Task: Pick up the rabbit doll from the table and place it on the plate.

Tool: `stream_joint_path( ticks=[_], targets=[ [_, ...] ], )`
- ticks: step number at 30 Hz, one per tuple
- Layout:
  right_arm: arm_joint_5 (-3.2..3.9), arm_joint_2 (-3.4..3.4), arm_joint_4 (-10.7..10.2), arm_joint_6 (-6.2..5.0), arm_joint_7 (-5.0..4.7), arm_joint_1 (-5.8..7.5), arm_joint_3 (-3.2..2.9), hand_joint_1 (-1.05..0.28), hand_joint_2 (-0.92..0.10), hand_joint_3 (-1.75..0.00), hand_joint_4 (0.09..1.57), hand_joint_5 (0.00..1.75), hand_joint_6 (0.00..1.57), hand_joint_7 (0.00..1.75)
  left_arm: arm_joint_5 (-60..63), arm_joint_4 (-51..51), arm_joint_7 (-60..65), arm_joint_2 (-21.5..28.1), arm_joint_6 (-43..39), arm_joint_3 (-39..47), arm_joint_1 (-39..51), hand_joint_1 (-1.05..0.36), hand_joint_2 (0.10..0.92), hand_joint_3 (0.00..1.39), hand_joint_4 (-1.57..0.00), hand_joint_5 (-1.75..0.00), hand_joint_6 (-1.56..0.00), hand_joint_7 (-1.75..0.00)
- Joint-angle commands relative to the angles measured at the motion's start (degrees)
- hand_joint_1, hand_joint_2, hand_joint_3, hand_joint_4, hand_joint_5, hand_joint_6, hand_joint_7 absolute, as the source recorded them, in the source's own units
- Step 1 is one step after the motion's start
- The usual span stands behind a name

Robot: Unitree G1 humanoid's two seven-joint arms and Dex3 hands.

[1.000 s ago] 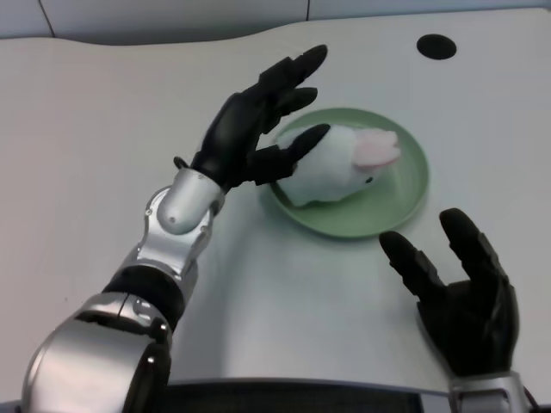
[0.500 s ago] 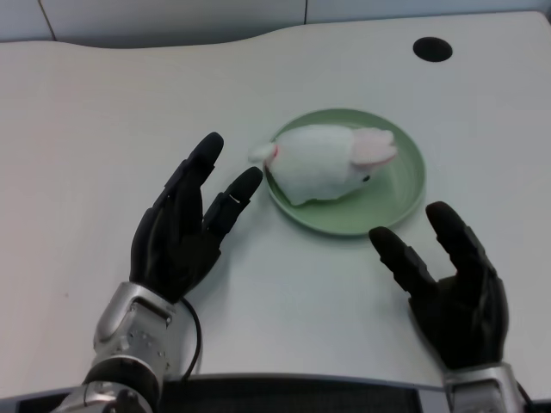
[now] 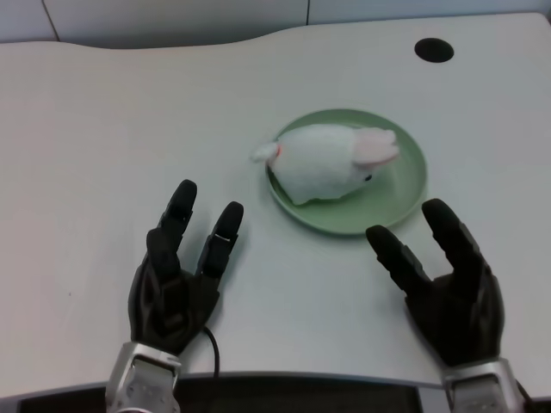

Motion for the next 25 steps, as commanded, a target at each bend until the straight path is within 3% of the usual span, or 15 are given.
stream_joint_path(
  ticks=[1,5,10,13,16,18,21,25],
  targets=[
    [-0.42,0.46,1.2,0.68,0.25,-0.67,-0.03,-0.83,-0.92,-0.1,0.97,0.01,0.93,0.0,0.1,-0.6,-0.1,-0.3,-1.1,0.2,1.4,-0.67,0.921,0.6,-0.03,-0.16,-0.14,-0.02],
    [-0.95,0.56,1.0,0.65,-0.46,-0.74,0.12,-0.83,-0.92,-0.1,0.98,0.01,0.93,0.0,-0.7,-1.3,-0.5,-1.0,-1.4,0.6,1.8,-0.66,0.921,0.56,-0.07,-0.18,-0.15,-0.02],
    [-1.16,0.21,1.3,0.97,-0.12,-1.3,-0.24,-0.84,-0.92,-0.1,0.98,0.01,0.94,0.01,-1.0,-1.8,-0.7,-1.3,-2.8,0.9,1.9,-0.66,0.921,0.54,-0.13,-0.19,-0.15,-0.01],
    [-1.63,0.26,1.0,0.22,-0.67,-1.19,-0.11,-0.85,-0.92,-0.1,0.99,0.01,0.94,0.0,-1.1,-2.0,-0.8,-1.3,-2.9,1.0,2.1,-0.66,0.921,0.55,-0.13,-0.19,-0.12,0.0],
    [-1.65,0.14,1.3,0.07,-0.28,-1.48,-0.2,-0.86,-0.92,-0.11,0.98,0.01,0.93,0.0,-0.7,-2.1,-0.5,-1.3,-3.7,0.7,2.1,-0.65,0.921,0.56,-0.15,-0.19,-0.13,-0.01],
    [-1.6,0.22,1.3,0.04,-0.52,-1.77,-0.29,-0.85,-0.92,-0.11,0.98,0.01,0.93,0.0,-0.8,-2.1,-0.5,-1.4,-3.5,0.7,2.0,-0.65,0.921,0.56,-0.17,-0.2,-0.15,-0.02],
    [-1.59,0.21,1.6,-0.44,0.1,-2.13,-0.38,-0.85,-0.92,-0.12,0.97,0.0,0.92,0.0,-0.9,-2.1,-0.6,-1.5,-3.4,0.6,1.9,-0.64,0.921,0.55,-0.17,-0.19,-0.17,-0.03],
    [-1.49,0.32,2.0,-0.46,-0.58,-2.56,-0.64,-0.85,-0.92,-0.12,0.98,0.01,0.93,0.01,-0.7,-1.9,-0.4,-1.3,-3.4,0.5,1.7,-0.63,0.921,0.54,-0.19,-0.19,-0.19,-0.03]
  ],
)
